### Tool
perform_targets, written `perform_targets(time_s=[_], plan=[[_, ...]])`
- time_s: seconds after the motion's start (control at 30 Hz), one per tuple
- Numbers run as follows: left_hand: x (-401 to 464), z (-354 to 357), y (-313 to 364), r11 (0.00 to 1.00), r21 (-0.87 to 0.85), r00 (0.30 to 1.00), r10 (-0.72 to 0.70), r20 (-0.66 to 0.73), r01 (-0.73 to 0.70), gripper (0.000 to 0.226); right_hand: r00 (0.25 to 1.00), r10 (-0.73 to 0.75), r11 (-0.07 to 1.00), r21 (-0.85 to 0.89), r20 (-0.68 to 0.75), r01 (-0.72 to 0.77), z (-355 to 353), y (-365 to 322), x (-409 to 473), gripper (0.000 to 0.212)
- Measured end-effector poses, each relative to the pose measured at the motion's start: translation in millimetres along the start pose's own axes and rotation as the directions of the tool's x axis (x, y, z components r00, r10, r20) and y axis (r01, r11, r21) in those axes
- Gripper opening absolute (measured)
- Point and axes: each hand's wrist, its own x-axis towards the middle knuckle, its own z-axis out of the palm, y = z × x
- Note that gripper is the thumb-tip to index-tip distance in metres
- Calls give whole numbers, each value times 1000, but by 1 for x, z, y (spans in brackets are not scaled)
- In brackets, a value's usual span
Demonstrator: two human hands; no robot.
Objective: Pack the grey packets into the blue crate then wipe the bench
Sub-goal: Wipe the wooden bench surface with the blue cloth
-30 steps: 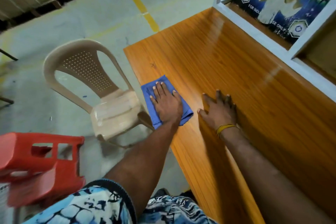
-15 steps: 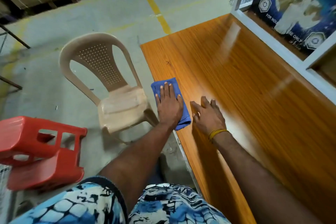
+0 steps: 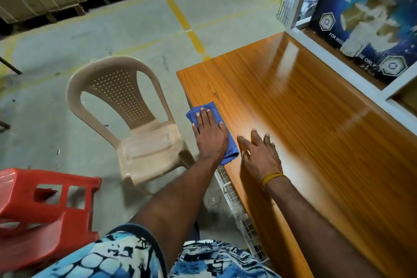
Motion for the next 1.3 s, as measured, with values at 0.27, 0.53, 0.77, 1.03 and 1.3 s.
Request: perform_targets(time_s=[0.27, 0.53, 0.77, 1.03, 1.3], plan=[[91, -2, -29, 999, 2, 999, 41, -17, -41, 64, 990, 138, 990, 44, -41, -136, 1, -34, 32, 55], [169, -1, -51, 992, 12, 991, 129, -28, -129, 64, 946, 317, 945, 107, -68, -309, 2, -62, 47, 54], [175, -6, -54, 986, 15, 986, 168, 17, -168, 64, 945, 325, 941, 116, -35, -319, -6, -77, 56, 56], [174, -15, -61, 968, 44, 965, 243, 101, -248, 63, 984, 172, 979, 119, -38, -167, -8, -84, 72, 53], [189, -17, -57, 925, 68, 926, 366, 97, -373, 63, 985, 159, 978, 145, -69, -148, -6, -81, 93, 52]])
